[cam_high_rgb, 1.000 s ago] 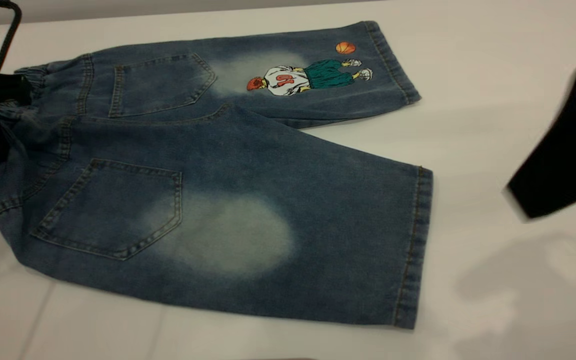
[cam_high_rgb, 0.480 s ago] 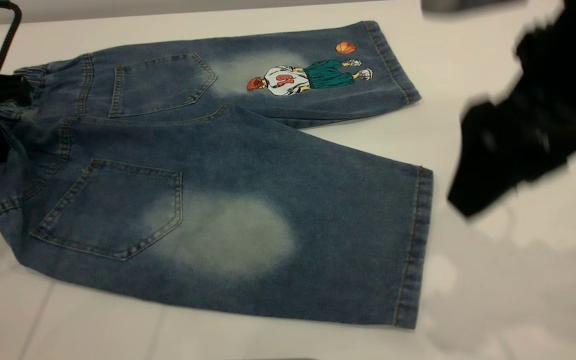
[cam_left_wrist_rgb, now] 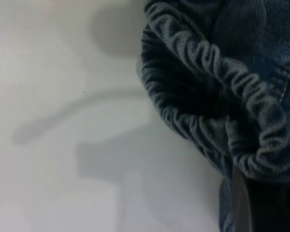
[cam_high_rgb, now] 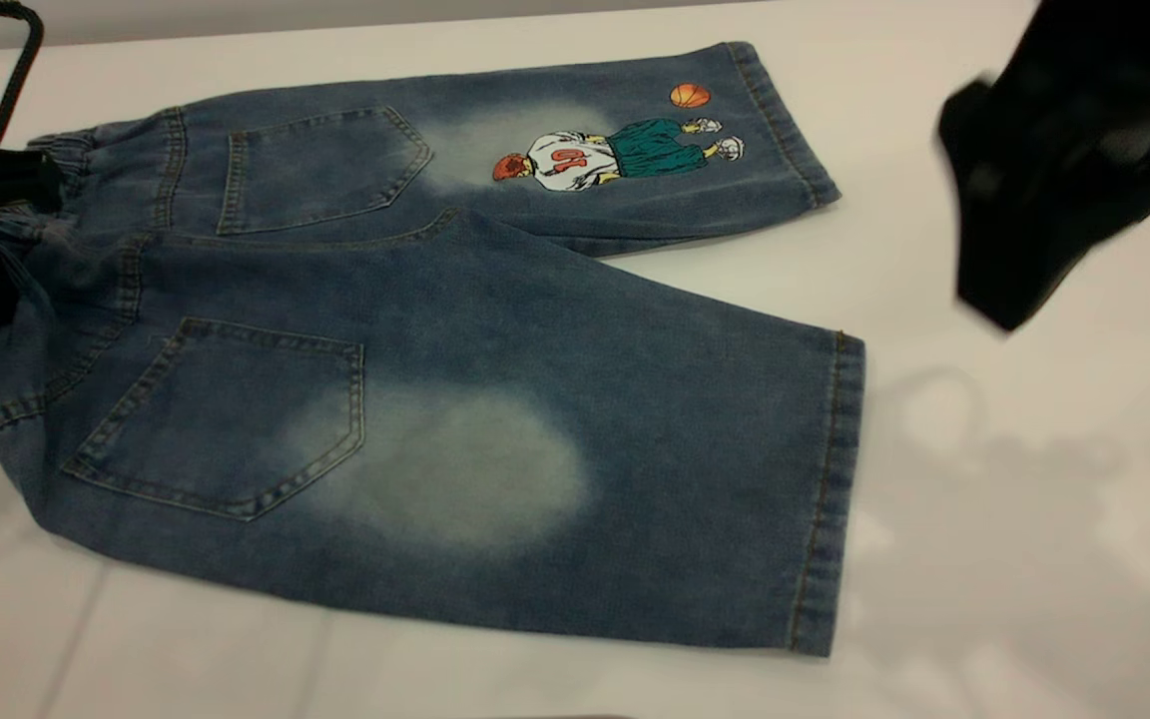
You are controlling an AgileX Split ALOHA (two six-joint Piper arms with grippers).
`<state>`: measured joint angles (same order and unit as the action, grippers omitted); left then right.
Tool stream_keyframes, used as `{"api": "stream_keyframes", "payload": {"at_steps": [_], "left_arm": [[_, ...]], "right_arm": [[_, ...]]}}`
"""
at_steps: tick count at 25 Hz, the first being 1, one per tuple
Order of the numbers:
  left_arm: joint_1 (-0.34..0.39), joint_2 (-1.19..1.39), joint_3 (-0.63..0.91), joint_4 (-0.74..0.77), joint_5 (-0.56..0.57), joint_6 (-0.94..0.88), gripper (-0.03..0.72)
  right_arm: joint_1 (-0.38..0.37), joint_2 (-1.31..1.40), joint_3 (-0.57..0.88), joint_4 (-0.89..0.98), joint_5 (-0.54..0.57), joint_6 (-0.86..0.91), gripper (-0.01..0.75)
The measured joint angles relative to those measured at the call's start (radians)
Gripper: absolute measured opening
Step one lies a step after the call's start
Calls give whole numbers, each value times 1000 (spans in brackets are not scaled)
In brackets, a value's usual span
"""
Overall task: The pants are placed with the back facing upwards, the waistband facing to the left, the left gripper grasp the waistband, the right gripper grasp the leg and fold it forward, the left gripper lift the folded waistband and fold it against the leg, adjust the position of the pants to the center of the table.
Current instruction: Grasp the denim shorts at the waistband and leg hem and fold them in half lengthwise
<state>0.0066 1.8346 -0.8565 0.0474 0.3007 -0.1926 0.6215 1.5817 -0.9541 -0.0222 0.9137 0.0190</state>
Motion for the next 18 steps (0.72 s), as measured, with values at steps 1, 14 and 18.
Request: {"api": "stream_keyframes", "payload": {"at_steps": [1,14,18], "left_arm": [[0,0,0,0,0,0,48],[0,0,0,0,1,0,48],[0,0,0,0,1,0,48]], "right_arm": [[31,23,-1,-8,0,12,536],[166,332,-2,-16,-180,100,533],[166,376,-4,-15,-222,111,533]]}}
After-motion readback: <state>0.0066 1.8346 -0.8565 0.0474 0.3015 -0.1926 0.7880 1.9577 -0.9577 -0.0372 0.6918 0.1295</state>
